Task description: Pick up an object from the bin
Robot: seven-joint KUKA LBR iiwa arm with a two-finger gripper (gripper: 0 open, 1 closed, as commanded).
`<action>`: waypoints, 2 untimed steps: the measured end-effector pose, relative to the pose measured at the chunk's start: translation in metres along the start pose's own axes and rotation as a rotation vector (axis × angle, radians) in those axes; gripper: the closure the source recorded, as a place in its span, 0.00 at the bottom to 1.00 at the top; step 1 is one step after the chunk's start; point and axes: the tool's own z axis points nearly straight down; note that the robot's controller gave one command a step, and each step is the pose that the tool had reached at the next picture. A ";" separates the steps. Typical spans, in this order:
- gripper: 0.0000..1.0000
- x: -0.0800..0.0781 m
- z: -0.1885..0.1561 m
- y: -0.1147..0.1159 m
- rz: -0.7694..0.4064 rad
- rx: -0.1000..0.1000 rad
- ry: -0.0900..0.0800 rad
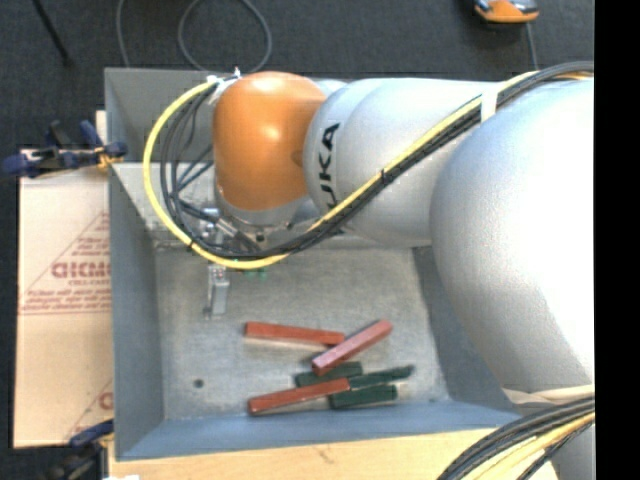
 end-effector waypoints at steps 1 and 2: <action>0.00 0.033 0.101 -0.089 -0.090 0.004 0.001; 0.00 0.019 0.064 -0.156 -0.059 0.004 -0.013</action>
Offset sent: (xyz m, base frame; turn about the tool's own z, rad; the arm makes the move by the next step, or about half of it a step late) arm -0.0323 -0.0832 -0.0967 -0.0950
